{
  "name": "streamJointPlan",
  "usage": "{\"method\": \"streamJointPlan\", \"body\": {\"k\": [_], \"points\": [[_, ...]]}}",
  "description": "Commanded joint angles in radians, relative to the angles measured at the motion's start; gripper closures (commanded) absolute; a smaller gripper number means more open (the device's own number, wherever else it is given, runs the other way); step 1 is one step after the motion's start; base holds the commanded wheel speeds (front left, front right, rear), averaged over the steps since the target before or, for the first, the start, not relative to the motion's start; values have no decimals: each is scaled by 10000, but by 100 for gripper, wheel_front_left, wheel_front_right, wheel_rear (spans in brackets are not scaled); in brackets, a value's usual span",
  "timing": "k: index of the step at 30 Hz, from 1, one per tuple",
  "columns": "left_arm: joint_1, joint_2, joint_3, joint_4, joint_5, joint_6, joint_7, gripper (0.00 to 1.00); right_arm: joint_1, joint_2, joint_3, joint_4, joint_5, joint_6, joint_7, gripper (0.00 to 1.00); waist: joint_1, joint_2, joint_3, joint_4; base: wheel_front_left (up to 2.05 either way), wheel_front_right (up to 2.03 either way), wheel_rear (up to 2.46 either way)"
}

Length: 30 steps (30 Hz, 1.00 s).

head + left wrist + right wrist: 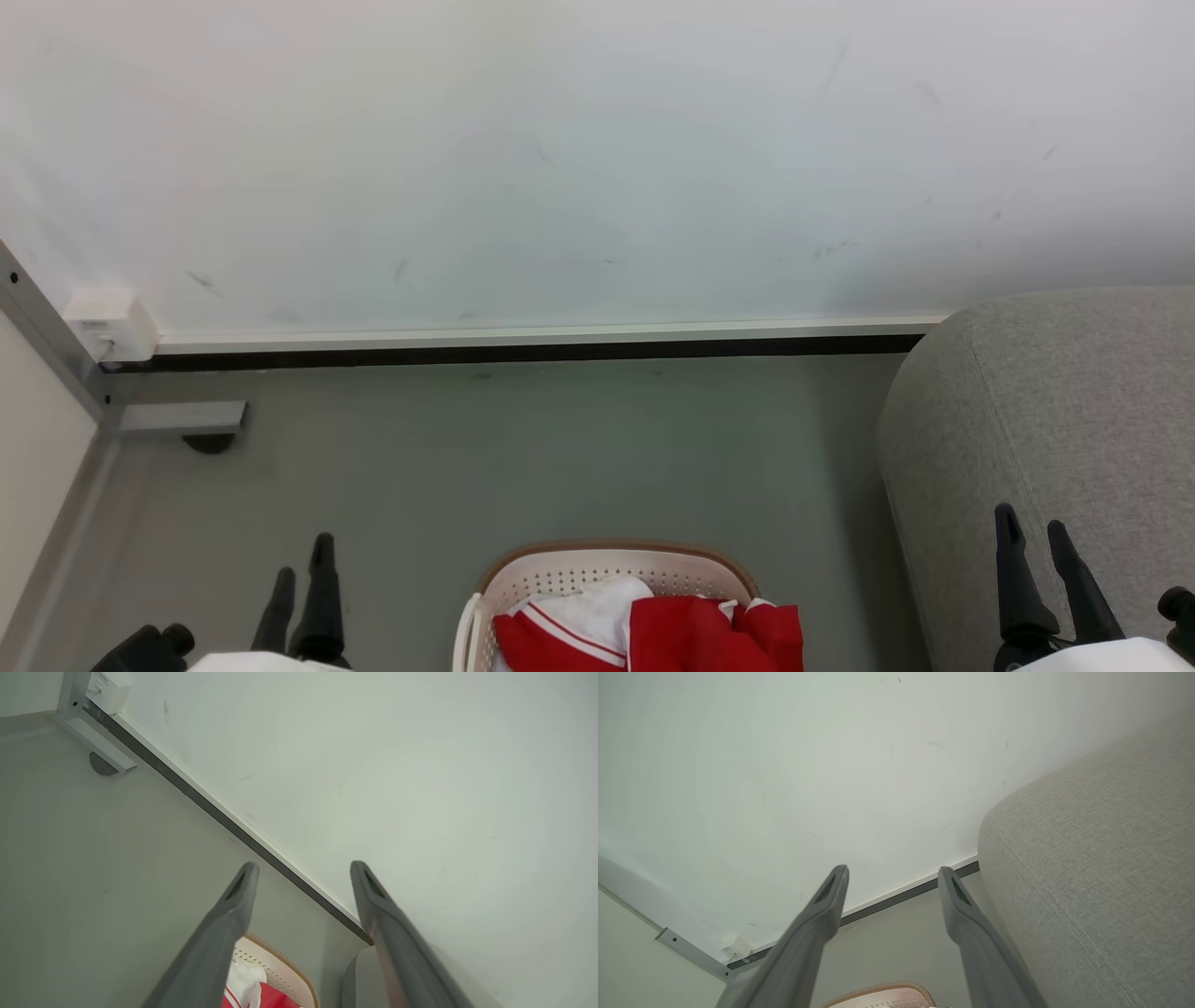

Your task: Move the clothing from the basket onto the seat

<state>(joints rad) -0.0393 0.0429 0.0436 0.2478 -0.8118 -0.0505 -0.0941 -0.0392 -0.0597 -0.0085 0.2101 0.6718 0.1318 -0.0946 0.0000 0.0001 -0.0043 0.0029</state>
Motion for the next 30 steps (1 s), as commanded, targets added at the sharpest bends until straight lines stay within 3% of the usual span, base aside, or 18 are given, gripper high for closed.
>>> {"method": "streamJointPlan", "body": {"k": [1,18,30], "points": [[-27,80,14,-79,355,18,-99,0,-68,-59,12,-88,-322,-9,-95,0,0,-1,-1,6,0,0,0],[101,89,-82,-59,2460,113,-584,0,26,-122,52,-51,-2387,-12,-576,0,0,-1,-9,18,0,0,0],[187,96,-64,5,3964,25,-896,0,34,4,-225,196,-3078,-13,-873,0,0,-1,-20,11,0,0,0]]}}
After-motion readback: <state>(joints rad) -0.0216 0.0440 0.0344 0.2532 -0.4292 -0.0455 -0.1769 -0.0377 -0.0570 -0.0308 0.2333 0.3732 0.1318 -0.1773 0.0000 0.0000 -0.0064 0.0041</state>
